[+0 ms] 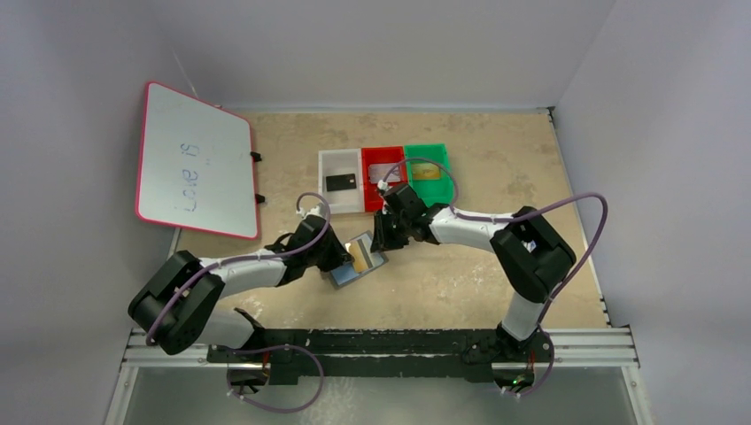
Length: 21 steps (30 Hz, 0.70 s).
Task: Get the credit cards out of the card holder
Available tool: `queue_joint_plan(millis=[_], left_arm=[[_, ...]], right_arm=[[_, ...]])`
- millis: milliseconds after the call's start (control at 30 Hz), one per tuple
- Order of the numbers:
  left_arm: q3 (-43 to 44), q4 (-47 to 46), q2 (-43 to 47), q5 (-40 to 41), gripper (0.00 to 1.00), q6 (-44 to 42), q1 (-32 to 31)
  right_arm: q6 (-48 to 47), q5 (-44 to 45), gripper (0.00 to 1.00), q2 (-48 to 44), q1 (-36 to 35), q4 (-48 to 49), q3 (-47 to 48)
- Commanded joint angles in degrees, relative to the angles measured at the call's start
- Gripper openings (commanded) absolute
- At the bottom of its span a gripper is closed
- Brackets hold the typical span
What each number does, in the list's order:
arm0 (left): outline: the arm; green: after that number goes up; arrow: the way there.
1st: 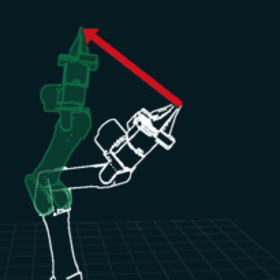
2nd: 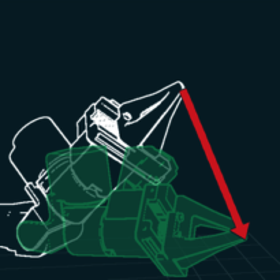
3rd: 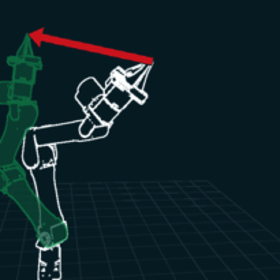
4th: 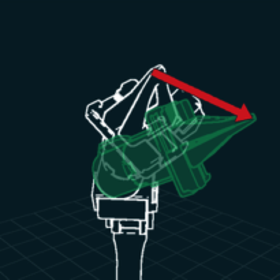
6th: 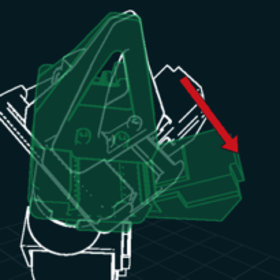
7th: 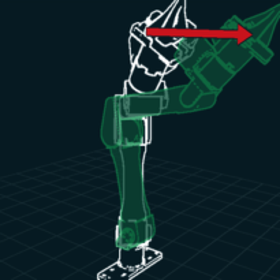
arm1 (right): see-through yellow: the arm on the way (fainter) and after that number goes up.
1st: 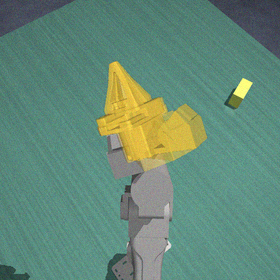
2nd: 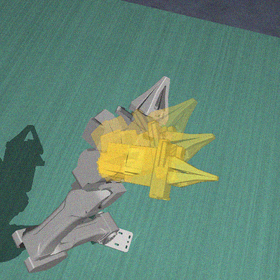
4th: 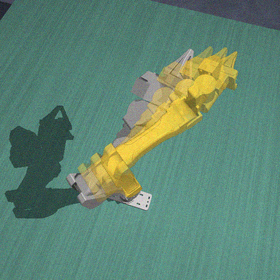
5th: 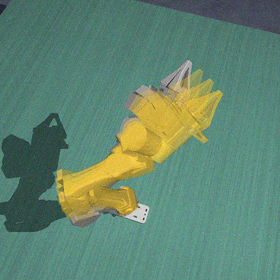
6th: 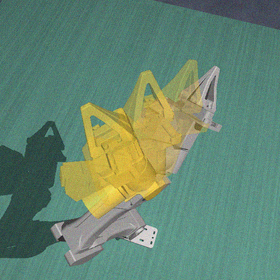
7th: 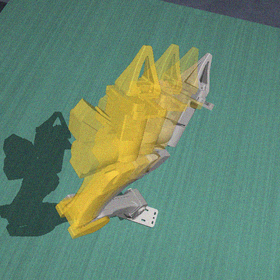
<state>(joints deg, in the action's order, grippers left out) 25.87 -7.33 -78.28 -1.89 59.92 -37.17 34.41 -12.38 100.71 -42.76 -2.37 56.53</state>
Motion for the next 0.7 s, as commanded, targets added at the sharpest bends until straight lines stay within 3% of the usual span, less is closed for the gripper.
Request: queue_joint_plan(millis=[0,267,467,667], left_arm=[[1.42,5.79,-0.59,2.78,0.0,-3.99,-0.09],[1.25,6.72,0.5,3.47,0.0,-4.04,-0.05],[1.05,6.44,0.79,3.41,0.0,-3.77,-0.07],[0.72,7.0,1.6,3.47,0.0,-3.83,-0.07]], right_arm=[[0.37,4.66,0.24,-0.39,-1.53,-2.84,3.6],[-1.47,9.72,0.19,-2.46,-2.96,-5.3,5.72],[-1.45,-3.4,0.16,-0.22,-3.34,3.44,4.08],[-0.09,-1.54,0.14,3.9,-3.56,2.44,3.77]])
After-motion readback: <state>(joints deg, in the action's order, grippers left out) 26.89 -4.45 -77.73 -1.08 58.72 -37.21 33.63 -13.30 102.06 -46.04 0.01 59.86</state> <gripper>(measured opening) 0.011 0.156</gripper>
